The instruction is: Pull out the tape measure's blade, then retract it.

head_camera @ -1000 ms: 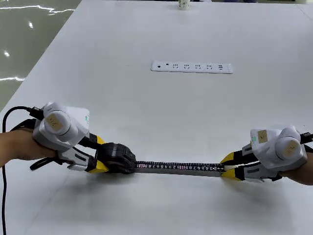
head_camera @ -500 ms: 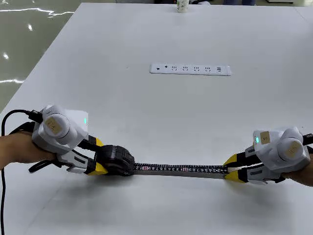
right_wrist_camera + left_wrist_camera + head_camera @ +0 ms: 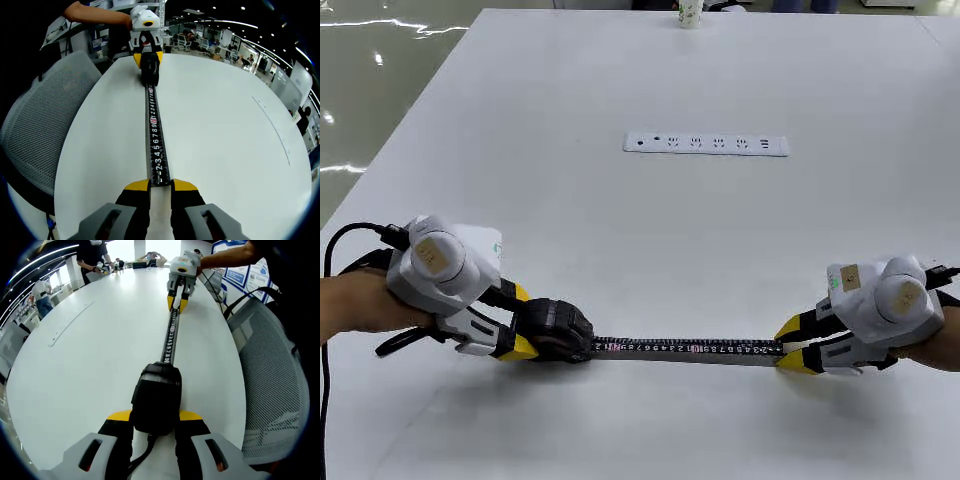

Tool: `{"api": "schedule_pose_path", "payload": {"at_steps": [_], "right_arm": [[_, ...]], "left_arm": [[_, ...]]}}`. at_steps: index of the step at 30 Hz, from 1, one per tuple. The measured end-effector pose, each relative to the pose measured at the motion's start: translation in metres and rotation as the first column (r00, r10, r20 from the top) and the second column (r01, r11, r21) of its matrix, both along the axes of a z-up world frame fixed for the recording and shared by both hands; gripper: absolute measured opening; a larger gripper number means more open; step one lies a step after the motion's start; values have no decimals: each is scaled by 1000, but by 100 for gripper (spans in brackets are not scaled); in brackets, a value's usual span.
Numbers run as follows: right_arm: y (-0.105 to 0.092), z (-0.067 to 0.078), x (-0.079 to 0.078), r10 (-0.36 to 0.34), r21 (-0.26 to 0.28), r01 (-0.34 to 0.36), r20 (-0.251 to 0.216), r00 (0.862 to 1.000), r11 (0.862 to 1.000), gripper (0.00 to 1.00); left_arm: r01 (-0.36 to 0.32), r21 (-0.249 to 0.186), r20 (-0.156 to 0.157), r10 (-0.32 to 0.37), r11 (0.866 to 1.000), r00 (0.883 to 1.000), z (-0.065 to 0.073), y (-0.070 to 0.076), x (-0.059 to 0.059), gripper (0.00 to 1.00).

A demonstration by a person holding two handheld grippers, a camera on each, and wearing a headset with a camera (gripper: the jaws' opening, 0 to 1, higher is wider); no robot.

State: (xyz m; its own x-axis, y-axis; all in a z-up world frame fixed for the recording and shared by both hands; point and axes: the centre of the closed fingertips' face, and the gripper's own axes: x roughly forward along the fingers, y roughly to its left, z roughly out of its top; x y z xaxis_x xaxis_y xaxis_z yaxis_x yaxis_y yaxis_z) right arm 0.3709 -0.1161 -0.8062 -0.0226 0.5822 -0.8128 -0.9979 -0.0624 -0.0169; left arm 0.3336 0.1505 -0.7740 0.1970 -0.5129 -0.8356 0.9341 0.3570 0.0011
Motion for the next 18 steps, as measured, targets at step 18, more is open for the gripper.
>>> {"api": "schedule_pose_path", "payload": {"at_steps": [18], "right_arm": [[-5, 6, 1, -32, 1, 32, 23, 999, 1000, 17]], "left_arm": [[-39, 20, -15, 40, 999, 999, 2, 6, -3, 31]]}}
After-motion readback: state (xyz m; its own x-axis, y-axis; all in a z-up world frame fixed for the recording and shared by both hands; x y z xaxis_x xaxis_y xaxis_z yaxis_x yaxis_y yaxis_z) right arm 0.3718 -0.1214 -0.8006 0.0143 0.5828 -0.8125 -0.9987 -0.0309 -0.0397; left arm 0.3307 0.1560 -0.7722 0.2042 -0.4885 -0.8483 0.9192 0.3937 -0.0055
